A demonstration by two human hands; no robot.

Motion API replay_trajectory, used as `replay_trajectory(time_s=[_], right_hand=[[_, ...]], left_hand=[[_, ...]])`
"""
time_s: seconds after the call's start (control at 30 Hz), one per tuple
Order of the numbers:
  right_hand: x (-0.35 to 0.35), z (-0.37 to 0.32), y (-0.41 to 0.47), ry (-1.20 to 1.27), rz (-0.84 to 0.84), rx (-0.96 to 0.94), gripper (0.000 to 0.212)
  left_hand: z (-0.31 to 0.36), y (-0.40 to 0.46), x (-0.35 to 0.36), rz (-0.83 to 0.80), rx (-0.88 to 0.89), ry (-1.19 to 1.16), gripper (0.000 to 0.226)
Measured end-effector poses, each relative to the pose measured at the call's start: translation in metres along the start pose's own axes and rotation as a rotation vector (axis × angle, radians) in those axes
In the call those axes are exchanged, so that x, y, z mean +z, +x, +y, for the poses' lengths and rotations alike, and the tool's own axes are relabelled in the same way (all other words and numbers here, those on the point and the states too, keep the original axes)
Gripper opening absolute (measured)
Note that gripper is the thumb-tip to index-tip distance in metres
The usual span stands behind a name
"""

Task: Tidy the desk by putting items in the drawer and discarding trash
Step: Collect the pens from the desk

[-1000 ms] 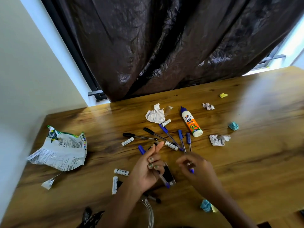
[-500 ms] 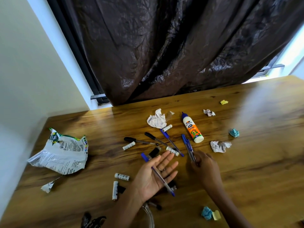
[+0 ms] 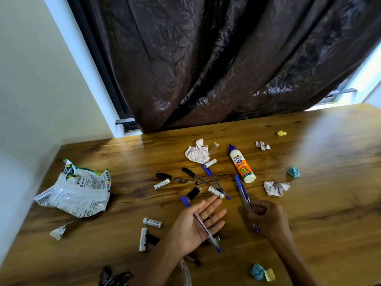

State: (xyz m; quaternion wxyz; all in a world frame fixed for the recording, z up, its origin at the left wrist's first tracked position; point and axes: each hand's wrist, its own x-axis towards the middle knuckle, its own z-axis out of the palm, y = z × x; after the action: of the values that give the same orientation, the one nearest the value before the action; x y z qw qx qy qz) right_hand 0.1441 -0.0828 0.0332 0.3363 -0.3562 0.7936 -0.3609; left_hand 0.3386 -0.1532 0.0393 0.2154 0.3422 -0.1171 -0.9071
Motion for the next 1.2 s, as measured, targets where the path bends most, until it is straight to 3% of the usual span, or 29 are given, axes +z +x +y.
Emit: replay_trajectory(time_s=[0.17,0.37,0.67,0.9,1.1,1.2], right_hand=[[-0.007,-0.011,-0.015,0.309,-0.151,0.106,0.016],[0.011,-0.034,-0.046,0.291,-0.339,-0.028,0.023],[0.029,-0.039,-0.051,0.087,-0.175,-0.172,0.020],[0.038,-0.042,-0.044,-0.116,-0.199,-0.350,0.008],[0.039,-0.023,0.017,-0.178,0.014,-0.365,0.007],[0.051,-0.011,0.050,-0.305,0.082,-0.375,0.020]], left_hand=[[-0.004,0.004,0.000,-0.003,-0.002,0.037,0.042],[-0.010,0.008,0.012,-0.072,0.059,0.025,0.051],[-0.009,0.006,0.014,-0.109,0.150,0.110,0.048],[-0.009,0.005,0.008,-0.075,0.144,0.089,0.040],[-0.003,0.009,-0.006,-0.069,0.142,-0.047,0.047],[-0.002,0.007,-0.008,-0.055,0.153,-0.063,0.046]])
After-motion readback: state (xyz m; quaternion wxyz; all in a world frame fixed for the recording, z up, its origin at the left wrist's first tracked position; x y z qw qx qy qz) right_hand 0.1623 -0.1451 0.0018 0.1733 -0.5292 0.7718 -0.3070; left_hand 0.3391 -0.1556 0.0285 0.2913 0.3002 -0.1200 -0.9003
